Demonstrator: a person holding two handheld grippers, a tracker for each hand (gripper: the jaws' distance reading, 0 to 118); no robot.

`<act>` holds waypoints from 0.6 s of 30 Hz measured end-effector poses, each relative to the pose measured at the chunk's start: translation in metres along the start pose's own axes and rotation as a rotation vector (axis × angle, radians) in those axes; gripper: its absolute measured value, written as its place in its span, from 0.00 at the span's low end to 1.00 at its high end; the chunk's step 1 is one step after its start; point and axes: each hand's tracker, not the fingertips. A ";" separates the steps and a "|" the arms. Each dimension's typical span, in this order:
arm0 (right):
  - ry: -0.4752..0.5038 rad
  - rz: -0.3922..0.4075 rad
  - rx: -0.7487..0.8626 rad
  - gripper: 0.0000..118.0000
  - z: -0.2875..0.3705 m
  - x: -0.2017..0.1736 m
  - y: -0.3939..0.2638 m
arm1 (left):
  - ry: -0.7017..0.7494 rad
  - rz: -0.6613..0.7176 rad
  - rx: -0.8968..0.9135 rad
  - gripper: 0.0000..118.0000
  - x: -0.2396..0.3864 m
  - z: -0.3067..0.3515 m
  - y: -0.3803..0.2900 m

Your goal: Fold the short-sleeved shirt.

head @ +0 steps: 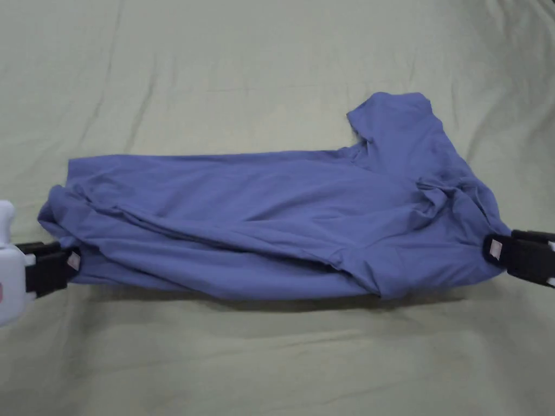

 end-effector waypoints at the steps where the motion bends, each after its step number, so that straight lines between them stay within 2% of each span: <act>1: -0.001 -0.003 -0.016 0.11 -0.001 0.001 -0.007 | 0.000 0.010 -0.021 0.06 0.000 -0.003 -0.010; 6: -0.026 -0.001 -0.082 0.11 -0.013 0.006 -0.021 | 0.020 0.036 -0.074 0.06 -0.002 -0.020 -0.034; 7: -0.028 0.000 -0.087 0.11 -0.016 0.006 -0.020 | 0.020 0.059 -0.064 0.10 -0.003 -0.022 -0.033; 8: -0.033 0.002 -0.090 0.11 -0.018 0.005 -0.019 | 0.027 0.080 -0.065 0.24 -0.004 -0.023 -0.032; 9: -0.039 0.003 -0.090 0.17 -0.019 0.004 -0.018 | 0.065 0.099 -0.070 0.51 -0.004 -0.023 -0.032; 10: -0.055 0.009 -0.090 0.49 -0.019 0.002 -0.018 | 0.101 0.093 -0.071 0.73 -0.004 -0.023 -0.032; 11: -0.090 0.025 -0.095 0.76 -0.017 -0.001 -0.018 | 0.103 0.074 -0.074 0.73 -0.005 -0.020 -0.034; 12: -0.103 0.042 -0.097 0.88 -0.016 -0.003 -0.019 | 0.103 0.067 -0.059 0.73 -0.005 -0.014 -0.035; 14: -0.133 0.083 -0.050 0.90 0.000 -0.012 -0.020 | 0.130 0.050 -0.038 0.73 -0.001 0.005 -0.039; 18: -0.143 0.092 0.013 0.90 0.038 -0.033 -0.018 | 0.176 0.026 0.049 0.73 0.010 0.059 -0.048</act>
